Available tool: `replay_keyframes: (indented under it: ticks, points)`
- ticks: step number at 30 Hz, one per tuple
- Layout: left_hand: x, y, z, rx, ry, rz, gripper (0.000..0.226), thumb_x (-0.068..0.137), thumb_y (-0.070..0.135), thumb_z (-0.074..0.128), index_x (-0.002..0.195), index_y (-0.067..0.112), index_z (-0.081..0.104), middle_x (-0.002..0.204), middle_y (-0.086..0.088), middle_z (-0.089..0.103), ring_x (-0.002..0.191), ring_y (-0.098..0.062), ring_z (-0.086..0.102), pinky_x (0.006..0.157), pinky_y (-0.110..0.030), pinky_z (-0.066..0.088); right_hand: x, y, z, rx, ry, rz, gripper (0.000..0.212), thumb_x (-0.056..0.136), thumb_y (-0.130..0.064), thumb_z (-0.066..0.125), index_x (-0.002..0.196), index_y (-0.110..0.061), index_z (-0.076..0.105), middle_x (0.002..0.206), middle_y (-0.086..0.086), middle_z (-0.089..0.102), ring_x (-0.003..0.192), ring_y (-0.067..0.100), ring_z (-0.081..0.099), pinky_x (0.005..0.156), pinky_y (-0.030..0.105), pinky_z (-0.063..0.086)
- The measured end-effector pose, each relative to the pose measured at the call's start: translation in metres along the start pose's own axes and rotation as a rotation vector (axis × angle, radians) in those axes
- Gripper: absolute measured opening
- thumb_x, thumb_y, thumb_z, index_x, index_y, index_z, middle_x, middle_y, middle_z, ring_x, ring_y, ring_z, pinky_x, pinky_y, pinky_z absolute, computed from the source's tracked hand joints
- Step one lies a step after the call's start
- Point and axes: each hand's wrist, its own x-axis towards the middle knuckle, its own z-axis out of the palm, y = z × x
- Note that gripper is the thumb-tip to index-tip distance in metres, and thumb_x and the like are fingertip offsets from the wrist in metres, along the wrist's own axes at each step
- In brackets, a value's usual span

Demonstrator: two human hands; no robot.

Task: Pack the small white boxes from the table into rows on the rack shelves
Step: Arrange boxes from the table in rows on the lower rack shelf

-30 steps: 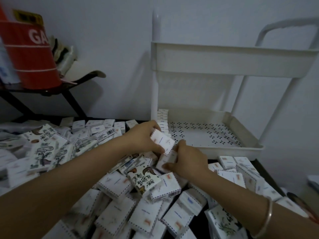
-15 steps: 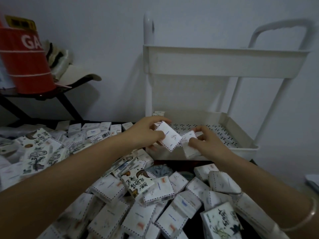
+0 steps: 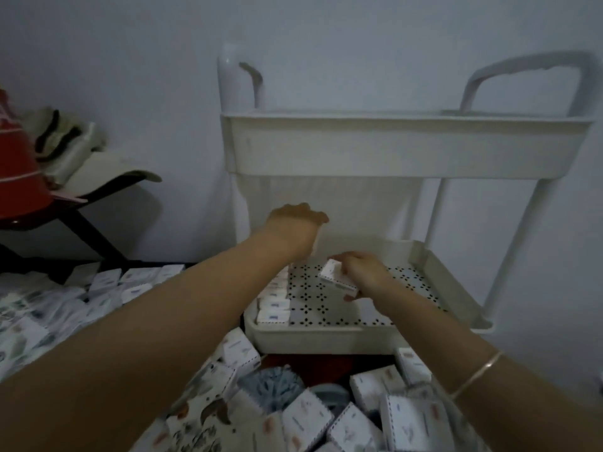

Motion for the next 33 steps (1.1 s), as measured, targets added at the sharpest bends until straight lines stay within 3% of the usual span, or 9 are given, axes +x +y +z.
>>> replay_keyframes:
  ticks: [3,7,11,16,18,22,24,29,33]
  points:
    - [0.028,-0.007,-0.006,0.091,0.010,-0.067,0.060,0.090,0.012,0.058,0.145,0.014,0.033,0.129,-0.013,0.053,0.115,-0.028,0.053,0.088,-0.035,0.045,0.036,-0.002,0.018,-0.104,-0.014,0.040,0.032,0.098,-0.024,0.042,0.112,-0.013,0.068,0.102,0.017,0.059,0.074,0.023,0.057,0.040,0.020,0.046]
    - [0.054,-0.017,0.000,0.134,-0.020,-0.112,0.038,0.089,0.007,0.059,0.126,0.007,0.054,0.127,-0.013,0.055,0.118,-0.026,0.050,0.092,-0.035,0.047,0.077,-0.007,0.043,-0.244,-0.106,-0.003,0.032,0.099,-0.028,0.037,0.090,-0.007,0.060,0.080,0.007,0.054,0.065,0.019,0.050,0.064,0.029,0.045]
    - [0.076,-0.020,0.004,0.107,-0.042,-0.090,0.030,0.089,0.003,0.057,0.119,0.004,0.060,0.122,-0.013,0.060,0.110,-0.025,0.058,0.088,-0.033,0.048,0.108,-0.006,0.056,-0.249,-0.164,-0.098,0.042,0.103,-0.019,0.030,0.119,0.009,0.056,0.103,0.019,0.065,0.080,0.023,0.053,0.068,0.031,0.041]
    - [0.091,-0.030,0.012,0.219,-0.041,-0.053,0.027,0.089,0.000,0.055,0.116,0.003,0.061,0.118,-0.013,0.061,0.105,-0.026,0.061,0.081,-0.032,0.048,0.132,0.001,0.057,-0.017,-0.208,-0.068,0.035,0.097,-0.028,0.052,0.126,-0.009,0.057,0.124,0.010,0.061,0.108,0.027,0.060,0.087,0.034,0.052]
    - [0.096,-0.029,0.017,0.257,-0.064,-0.056,0.027,0.089,0.001,0.056,0.116,0.004,0.062,0.117,-0.012,0.062,0.104,-0.025,0.061,0.078,-0.032,0.047,0.135,0.005,0.056,-0.001,-0.215,-0.096,0.034,0.097,-0.026,0.053,0.127,-0.009,0.056,0.123,0.010,0.062,0.109,0.028,0.061,0.092,0.038,0.052]
    - [0.102,-0.030,0.021,0.278,-0.094,-0.093,0.027,0.091,0.009,0.061,0.118,0.007,0.061,0.118,-0.011,0.061,0.104,-0.024,0.061,0.078,-0.031,0.047,0.131,0.007,0.054,0.032,-0.283,-0.137,0.024,0.099,-0.019,0.047,0.116,-0.010,0.061,0.096,0.004,0.065,0.074,0.014,0.058,0.055,0.016,0.050]
    - [0.103,-0.032,0.022,0.275,-0.099,-0.112,0.027,0.092,0.012,0.060,0.119,0.006,0.060,0.119,-0.011,0.061,0.106,-0.024,0.061,0.080,-0.031,0.048,0.131,0.007,0.053,0.061,-0.265,-0.099,0.025,0.098,-0.014,0.045,0.117,-0.010,0.061,0.093,0.002,0.060,0.069,0.009,0.052,0.041,0.009,0.042]
    - [0.104,-0.037,0.027,0.256,-0.105,-0.127,0.027,0.093,0.009,0.059,0.119,0.006,0.061,0.121,-0.011,0.060,0.108,-0.025,0.060,0.086,-0.033,0.049,0.127,0.009,0.053,0.106,-0.301,-0.050,0.023,0.096,-0.009,0.042,0.091,-0.022,0.060,0.100,0.008,0.060,0.068,0.011,0.050,0.047,0.015,0.043]
    - [0.106,-0.040,0.032,0.234,-0.121,-0.130,0.029,0.092,0.007,0.059,0.121,0.006,0.061,0.124,-0.012,0.059,0.111,-0.026,0.059,0.090,-0.035,0.050,0.127,0.012,0.051,0.194,-0.336,0.028,0.025,0.097,-0.015,0.043,0.085,-0.026,0.063,0.075,0.001,0.064,0.054,0.012,0.053,0.043,0.022,0.044]
